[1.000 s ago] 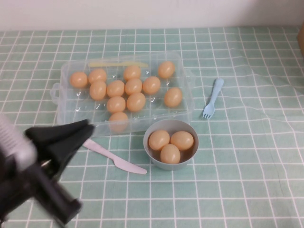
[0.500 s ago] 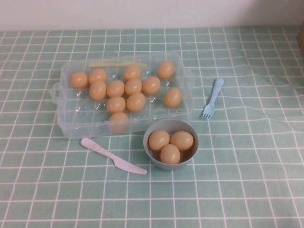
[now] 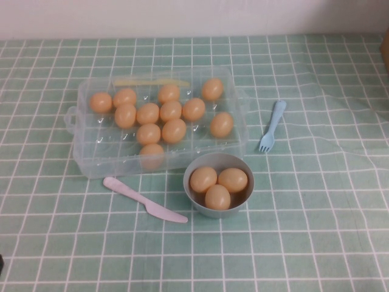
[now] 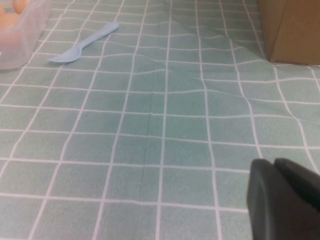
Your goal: Take an egg out of the egg box
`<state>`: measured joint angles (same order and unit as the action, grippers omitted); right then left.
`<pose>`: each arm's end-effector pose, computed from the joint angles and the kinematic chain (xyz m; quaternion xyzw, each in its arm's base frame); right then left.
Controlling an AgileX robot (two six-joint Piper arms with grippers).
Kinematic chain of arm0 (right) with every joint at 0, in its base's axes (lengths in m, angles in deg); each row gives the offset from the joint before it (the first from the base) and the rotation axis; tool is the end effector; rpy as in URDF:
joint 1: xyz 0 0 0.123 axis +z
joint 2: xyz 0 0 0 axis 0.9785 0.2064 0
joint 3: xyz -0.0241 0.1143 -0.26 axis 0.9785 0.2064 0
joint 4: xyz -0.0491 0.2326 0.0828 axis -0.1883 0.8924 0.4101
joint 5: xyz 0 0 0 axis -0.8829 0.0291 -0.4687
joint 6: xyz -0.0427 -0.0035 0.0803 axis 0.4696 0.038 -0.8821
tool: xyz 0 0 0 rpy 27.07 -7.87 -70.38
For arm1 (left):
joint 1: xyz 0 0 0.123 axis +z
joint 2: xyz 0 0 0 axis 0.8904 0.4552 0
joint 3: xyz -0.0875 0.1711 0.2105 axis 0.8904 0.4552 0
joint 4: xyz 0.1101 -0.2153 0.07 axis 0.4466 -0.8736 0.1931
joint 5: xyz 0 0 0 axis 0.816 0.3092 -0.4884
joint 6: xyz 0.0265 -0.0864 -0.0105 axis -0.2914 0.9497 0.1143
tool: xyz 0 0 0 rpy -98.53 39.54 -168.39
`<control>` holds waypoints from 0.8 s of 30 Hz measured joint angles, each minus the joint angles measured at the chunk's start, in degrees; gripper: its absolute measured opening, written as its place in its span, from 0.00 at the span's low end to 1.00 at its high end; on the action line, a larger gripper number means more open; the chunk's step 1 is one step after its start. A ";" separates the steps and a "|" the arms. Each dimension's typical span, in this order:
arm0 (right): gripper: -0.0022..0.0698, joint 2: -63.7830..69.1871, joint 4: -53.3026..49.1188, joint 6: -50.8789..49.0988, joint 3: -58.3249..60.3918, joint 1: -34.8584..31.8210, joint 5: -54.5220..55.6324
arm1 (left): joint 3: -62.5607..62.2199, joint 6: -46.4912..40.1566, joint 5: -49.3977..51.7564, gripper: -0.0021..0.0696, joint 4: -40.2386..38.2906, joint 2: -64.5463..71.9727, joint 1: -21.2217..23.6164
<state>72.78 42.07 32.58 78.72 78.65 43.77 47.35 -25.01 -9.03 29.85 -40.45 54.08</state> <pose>0.0523 0.0070 0.1717 -0.0220 0.8032 0.0338 0.5944 0.0553 -0.0086 0.1877 0.0858 0.7443 -0.0262 0.6618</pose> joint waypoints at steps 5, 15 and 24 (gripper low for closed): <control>0.01 0.00 0.00 0.00 0.00 0.00 0.00 | 0.13 0.00 9.06 0.03 0.00 0.00 0.00; 0.01 0.00 0.00 0.00 0.00 0.00 0.00 | 0.13 0.00 9.84 0.03 0.00 0.00 0.00; 0.01 0.00 0.00 0.00 0.00 0.00 0.00 | 0.13 0.00 9.84 0.03 0.00 0.00 0.00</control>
<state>72.78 42.07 32.58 78.72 78.65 43.77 47.48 -25.01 0.81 29.85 -40.45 54.08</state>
